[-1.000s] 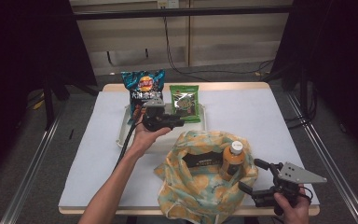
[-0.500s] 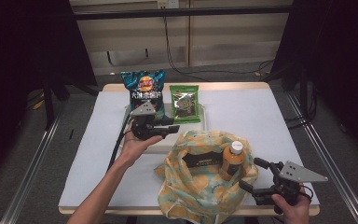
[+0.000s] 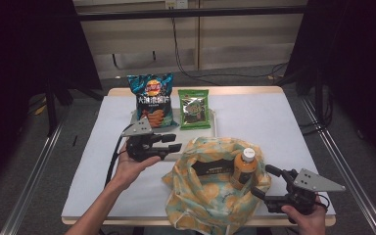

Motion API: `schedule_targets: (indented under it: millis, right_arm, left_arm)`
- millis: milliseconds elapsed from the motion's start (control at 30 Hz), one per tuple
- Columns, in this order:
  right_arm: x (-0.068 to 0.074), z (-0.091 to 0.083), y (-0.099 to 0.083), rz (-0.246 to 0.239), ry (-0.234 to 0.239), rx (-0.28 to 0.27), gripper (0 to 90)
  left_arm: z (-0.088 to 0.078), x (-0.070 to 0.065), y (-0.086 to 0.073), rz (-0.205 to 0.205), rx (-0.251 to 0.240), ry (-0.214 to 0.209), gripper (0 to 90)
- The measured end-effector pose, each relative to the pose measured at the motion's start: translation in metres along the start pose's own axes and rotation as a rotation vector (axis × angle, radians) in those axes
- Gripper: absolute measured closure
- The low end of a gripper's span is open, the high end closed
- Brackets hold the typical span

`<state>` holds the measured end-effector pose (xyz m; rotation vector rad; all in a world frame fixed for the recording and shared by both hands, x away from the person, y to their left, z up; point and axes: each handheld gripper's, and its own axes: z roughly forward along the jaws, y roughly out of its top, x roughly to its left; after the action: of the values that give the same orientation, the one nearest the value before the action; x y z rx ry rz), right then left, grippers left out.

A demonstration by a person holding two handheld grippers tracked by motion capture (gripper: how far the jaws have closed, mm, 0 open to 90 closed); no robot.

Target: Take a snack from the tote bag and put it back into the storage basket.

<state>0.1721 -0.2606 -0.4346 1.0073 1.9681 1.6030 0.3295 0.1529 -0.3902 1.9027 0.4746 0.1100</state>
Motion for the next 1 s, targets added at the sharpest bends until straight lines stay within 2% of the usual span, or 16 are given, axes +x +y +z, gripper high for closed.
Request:
schedule_targets:
  millis: [167,267,433,533,600,667,700,767,833,900,1000]
  right_arm:
    - [-0.003,0.001,0.007,-0.009,0.020,0.000,23.9]
    - [-0.003,0.003,0.013,-0.023,0.025,-0.008,29.7]
    - [-0.005,0.008,0.022,-0.051,0.049,-0.004,44.2]
    - [-0.009,0.012,0.029,-0.066,0.055,0.004,39.2]
    - [-0.012,0.018,0.034,-0.071,0.059,0.009,32.8]
    - [-0.014,0.024,0.035,-0.074,0.068,0.014,31.3]
    - [-0.015,0.027,0.035,-0.081,0.061,0.018,30.5]
    - [-0.018,0.032,0.036,-0.077,0.078,0.026,28.1]
    - [-0.021,0.037,0.036,-0.079,0.087,0.037,25.8]
    - [-0.022,0.041,0.034,-0.088,0.090,0.051,25.4]
    - [-0.022,0.048,0.032,-0.101,0.104,0.071,23.8]
  left_arm:
    - [-0.004,-0.009,-0.007,0.009,0.005,-0.012,59.0]
    - [-0.007,-0.017,-0.008,0.016,-0.008,-0.028,60.9]
    - [-0.014,-0.029,-0.006,0.047,-0.009,-0.032,63.4]
    - [-0.014,-0.034,-0.008,0.036,-0.026,-0.061,63.4]
    - [-0.015,-0.038,-0.011,0.047,-0.018,-0.061,62.2]
    - [-0.017,-0.040,-0.017,0.039,-0.014,-0.059,60.1]
    - [-0.019,-0.040,-0.021,0.034,-0.014,-0.054,58.7]
    - [-0.022,-0.039,-0.029,0.006,-0.025,-0.053,55.2]
    - [-0.024,-0.038,-0.035,-0.005,-0.025,-0.042,52.6]
    - [-0.028,-0.038,-0.042,-0.013,-0.043,-0.017,45.3]
    - [-0.033,-0.035,-0.052,-0.038,-0.065,-0.003,39.2]
